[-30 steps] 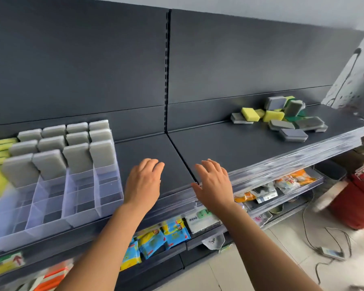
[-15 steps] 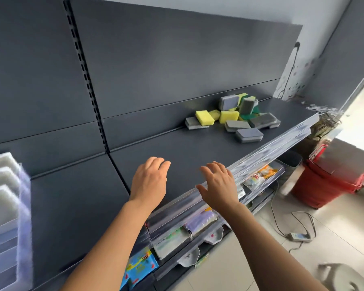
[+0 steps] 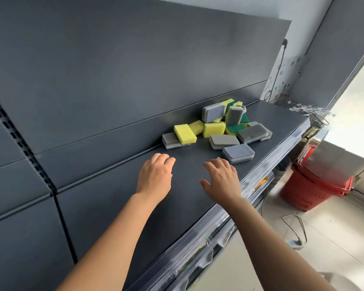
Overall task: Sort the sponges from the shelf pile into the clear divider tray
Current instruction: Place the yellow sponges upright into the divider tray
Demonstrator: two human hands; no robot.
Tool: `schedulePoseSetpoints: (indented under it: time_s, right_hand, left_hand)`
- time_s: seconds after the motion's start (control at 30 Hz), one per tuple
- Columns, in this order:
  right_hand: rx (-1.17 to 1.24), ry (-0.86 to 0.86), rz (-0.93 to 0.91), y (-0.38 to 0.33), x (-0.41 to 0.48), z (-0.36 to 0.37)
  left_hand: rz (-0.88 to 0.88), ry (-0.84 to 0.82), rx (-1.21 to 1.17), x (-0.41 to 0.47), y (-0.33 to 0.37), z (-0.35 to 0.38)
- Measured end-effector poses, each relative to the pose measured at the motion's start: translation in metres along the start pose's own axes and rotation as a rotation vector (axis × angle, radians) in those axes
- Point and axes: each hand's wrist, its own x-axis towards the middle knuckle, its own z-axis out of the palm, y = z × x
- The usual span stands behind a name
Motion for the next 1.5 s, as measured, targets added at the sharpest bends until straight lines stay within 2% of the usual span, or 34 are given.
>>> schedulePoseSetpoints:
  time_s: [0.3,0.53,0.77,1.0,1.27,1.5]
  right_hand:
    - [0.03,-0.032,0.0,0.047,0.083,0.019]
    - [0.042,-0.043,-0.081,0.092,0.164,0.033]
    - [0.075,-0.044,-0.184,0.121,0.226,0.05]
    - [0.036,-0.013,-0.268,0.128,0.259,0.067]
    - [0.166,0.095,-0.33,0.124,0.265,0.067]
    - [0.372,0.185,-0.366,0.116,0.252,0.053]
  left_hand:
    - [-0.064,-0.046,-0.012,0.09,0.003,0.043]
    - [-0.309,-0.084,-0.106,0.156,0.006,0.079]
    - [-0.631,-0.181,-0.194,0.196,0.016,0.104]
    - [-0.794,-0.236,-0.27,0.21,0.018,0.113]
    - [-0.808,-0.035,-0.475,0.199,0.021,0.103]
    - [-0.929,0.158,-0.69,0.165,0.02,0.088]
